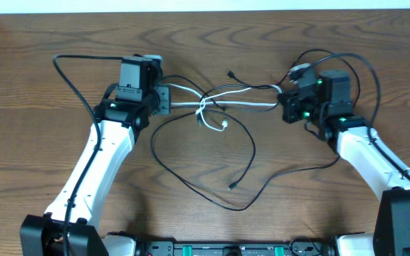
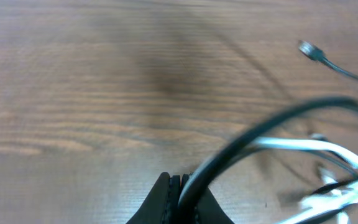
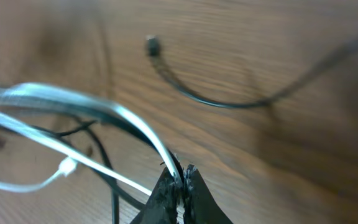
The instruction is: Untangle cables
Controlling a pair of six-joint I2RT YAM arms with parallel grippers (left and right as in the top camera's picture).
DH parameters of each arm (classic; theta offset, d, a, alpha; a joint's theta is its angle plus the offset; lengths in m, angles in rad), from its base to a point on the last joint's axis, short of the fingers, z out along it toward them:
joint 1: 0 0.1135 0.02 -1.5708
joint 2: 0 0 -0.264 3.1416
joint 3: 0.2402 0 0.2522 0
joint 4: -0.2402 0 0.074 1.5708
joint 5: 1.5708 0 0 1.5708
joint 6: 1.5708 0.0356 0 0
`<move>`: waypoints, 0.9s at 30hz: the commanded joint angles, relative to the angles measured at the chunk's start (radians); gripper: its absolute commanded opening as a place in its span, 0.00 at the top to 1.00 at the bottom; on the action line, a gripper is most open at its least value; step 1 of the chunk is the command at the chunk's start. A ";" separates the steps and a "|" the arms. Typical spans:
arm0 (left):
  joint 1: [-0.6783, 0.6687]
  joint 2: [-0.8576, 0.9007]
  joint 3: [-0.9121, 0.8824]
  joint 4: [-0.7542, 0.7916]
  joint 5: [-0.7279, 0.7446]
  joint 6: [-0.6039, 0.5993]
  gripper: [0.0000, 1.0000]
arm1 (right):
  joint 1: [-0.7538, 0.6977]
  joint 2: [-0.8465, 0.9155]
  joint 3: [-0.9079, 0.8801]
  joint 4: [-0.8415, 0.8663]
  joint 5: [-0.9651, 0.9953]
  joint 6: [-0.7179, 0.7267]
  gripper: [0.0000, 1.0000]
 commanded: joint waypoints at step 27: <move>0.147 -0.014 0.011 -0.025 0.041 -0.198 0.92 | -0.118 -0.014 0.001 -0.056 -0.127 0.026 0.81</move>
